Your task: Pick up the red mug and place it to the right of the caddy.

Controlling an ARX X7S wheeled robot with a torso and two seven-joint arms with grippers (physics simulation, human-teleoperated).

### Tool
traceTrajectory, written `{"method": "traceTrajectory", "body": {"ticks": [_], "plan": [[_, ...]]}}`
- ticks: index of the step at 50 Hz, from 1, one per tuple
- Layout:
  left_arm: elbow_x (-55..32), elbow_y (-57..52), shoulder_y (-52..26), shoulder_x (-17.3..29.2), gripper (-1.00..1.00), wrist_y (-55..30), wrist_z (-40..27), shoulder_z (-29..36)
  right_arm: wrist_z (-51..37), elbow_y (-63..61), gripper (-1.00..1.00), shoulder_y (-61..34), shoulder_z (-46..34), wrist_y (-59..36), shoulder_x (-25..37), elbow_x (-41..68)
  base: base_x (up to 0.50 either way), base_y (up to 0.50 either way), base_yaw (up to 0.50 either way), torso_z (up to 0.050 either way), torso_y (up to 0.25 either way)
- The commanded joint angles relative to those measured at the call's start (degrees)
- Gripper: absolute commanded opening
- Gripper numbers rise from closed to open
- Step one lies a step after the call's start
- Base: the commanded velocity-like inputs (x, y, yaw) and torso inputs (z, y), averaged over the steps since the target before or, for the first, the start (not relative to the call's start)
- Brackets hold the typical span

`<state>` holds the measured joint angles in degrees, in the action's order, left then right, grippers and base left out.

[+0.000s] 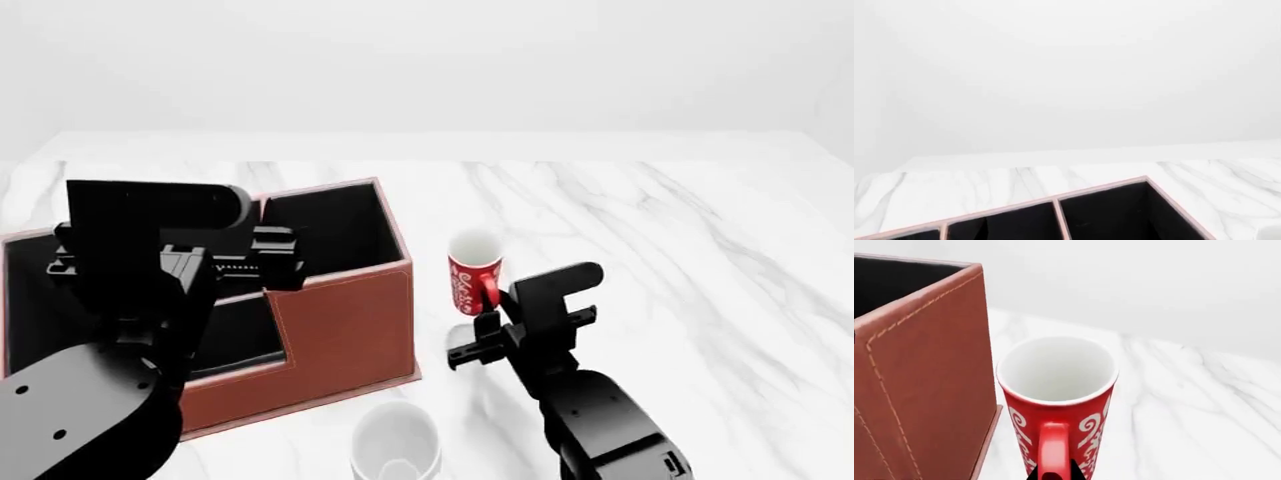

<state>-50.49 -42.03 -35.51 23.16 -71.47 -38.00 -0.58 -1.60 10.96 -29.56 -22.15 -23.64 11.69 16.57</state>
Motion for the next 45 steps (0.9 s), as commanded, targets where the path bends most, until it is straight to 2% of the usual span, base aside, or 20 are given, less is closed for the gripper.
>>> {"method": "traceTrajectory", "body": {"ticks": [1,18,45], "plan": [[1.5,0.3,0.6,-0.9,1.0,1.3,1.2,-1.2,3.0,7.0,-1.0,-3.3,-0.6,2.0,-3.4,-2.4,0.0,0.0,0.0,0.0,0.0],[0.7,0.3,0.5,-0.6,1.0,1.3,0.6,-1.4,3.7,13.5,-1.0,-4.3,-2.0,3.3,-3.9,-2.7,0.0,0.0,0.0,0.0,0.001],[0.5,1.0,1.1,0.0,1.0,2.7,0.4,-1.1,3.7,15.4,-1.0,-4.4,-3.2,2.9,-3.6,-2.1,0.0,0.0,0.0,0.0,0.001]]}}
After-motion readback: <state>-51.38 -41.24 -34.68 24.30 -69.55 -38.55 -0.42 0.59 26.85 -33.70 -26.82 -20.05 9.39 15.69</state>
